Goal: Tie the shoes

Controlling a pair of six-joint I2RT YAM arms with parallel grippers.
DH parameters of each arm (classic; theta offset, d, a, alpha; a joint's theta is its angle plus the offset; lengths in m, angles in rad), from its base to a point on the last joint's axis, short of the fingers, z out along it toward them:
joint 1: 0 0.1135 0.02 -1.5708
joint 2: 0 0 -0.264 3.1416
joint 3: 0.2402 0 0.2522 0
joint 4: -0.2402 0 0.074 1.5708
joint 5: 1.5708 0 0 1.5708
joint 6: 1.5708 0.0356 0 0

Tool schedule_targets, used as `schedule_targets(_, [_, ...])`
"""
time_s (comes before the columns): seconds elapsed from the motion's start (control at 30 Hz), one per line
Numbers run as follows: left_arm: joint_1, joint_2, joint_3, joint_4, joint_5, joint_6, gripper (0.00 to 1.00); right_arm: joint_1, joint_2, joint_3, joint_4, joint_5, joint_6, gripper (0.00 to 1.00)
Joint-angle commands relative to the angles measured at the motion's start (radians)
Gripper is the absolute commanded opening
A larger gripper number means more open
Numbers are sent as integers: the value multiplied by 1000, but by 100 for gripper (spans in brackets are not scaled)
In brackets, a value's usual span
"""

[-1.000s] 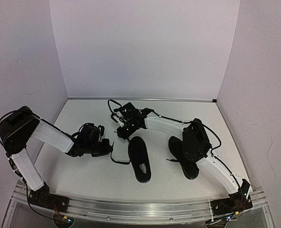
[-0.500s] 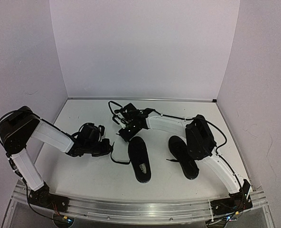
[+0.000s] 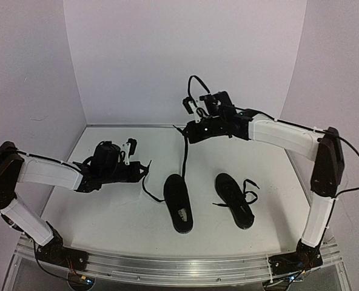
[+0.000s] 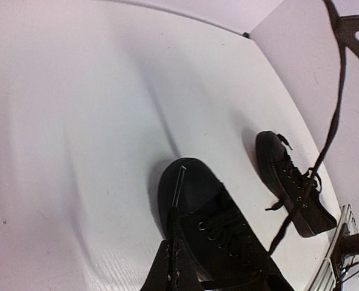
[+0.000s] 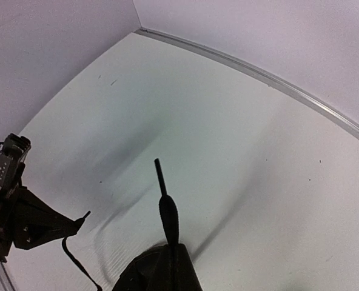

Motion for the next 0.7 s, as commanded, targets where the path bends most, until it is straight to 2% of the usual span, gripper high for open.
schedule_targets(0.0, [-27, -119, 32, 19, 49, 149, 0, -19, -135, -154, 93, -30, 57, 0])
schedule_targets(0.27, [-138, -260, -40, 77, 75, 357, 0, -15, -180, -198, 184, -258, 127, 0])
schedule_targets(0.43, [-200, -332, -100, 112, 94, 455, 0, 44, -66, -109, 195, -338, 153, 0])
schedule_targets(0.67, [-263, -405, -121, 88, 97, 500, 0, 149, 144, 56, 196, -395, 191, 0])
